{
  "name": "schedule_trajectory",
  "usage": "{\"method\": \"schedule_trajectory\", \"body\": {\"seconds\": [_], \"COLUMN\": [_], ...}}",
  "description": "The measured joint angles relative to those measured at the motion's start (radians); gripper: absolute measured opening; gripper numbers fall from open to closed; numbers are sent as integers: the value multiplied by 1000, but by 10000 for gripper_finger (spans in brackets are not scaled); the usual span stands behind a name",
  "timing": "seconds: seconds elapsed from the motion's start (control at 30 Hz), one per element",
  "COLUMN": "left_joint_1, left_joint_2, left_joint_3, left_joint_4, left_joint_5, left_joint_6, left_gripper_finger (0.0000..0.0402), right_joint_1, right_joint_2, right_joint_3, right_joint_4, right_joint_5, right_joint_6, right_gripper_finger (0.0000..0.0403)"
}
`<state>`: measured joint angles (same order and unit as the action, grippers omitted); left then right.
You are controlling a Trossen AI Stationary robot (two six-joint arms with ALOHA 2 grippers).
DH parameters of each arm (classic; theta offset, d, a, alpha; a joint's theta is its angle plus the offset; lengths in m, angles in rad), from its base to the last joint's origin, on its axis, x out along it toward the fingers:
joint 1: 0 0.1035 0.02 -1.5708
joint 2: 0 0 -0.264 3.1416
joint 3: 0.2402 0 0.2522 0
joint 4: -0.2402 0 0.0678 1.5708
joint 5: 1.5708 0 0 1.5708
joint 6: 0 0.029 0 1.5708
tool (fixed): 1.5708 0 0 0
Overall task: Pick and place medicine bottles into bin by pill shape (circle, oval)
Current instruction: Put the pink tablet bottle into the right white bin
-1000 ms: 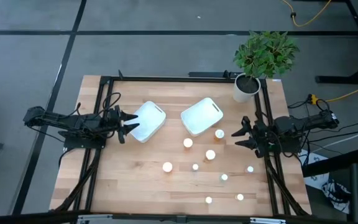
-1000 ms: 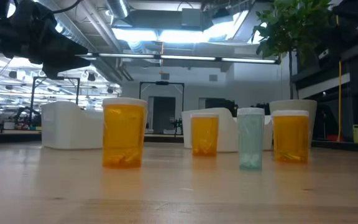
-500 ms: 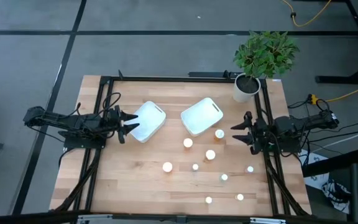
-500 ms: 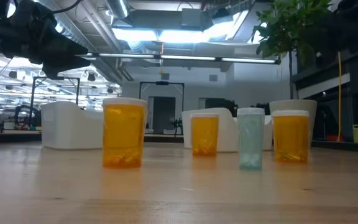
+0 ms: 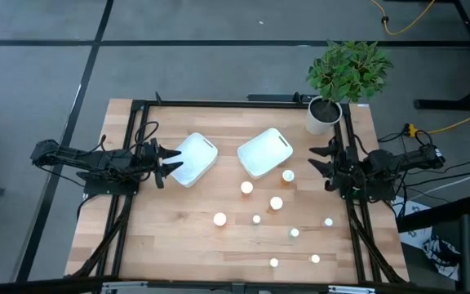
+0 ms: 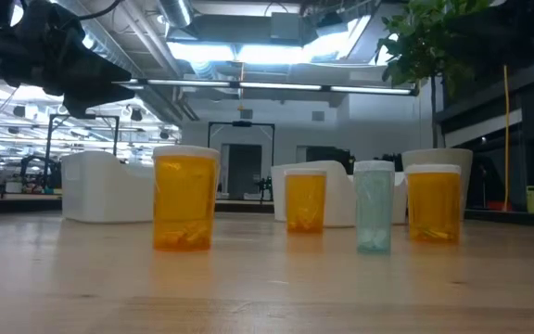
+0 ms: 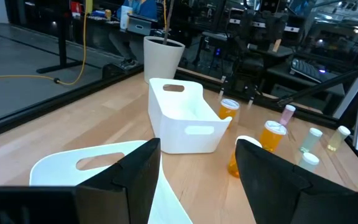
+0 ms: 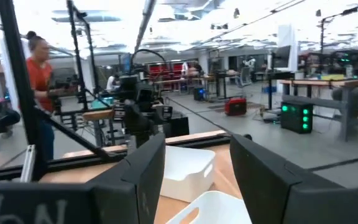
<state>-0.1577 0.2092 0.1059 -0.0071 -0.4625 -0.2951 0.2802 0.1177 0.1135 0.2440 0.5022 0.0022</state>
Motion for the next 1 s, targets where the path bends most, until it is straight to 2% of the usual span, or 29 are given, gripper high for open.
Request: {"method": "schedule_trajectory", "body": {"seconds": [0.33,0.43,0.63,0.73,0.9,1.0], "left_joint_1": [0,0,0,0,0,0], "left_joint_2": [0,0,0,0,0,0], "left_joint_3": [0,0,0,0,0,0], "left_joint_4": [0,0,0,0,0,0], "left_joint_5": [0,-23,-47,-61,-61,-60], "left_joint_6": [4,93,204,299,409,418], "left_gripper_finger": [204,204,204,204,204,204], "right_joint_1": [0,0,0,0,0,0], "right_joint_2": [0,0,1,20,107,187], "right_joint_3": [0,5,107,154,237,348], "right_joint_4": [-3,-24,-243,-281,-306,-426], "right_joint_5": [-33,-34,-74,-104,-112,-113], "right_joint_6": [72,98,259,331,361,398], "right_gripper_finger": [183,183,183,183,183,183]}}
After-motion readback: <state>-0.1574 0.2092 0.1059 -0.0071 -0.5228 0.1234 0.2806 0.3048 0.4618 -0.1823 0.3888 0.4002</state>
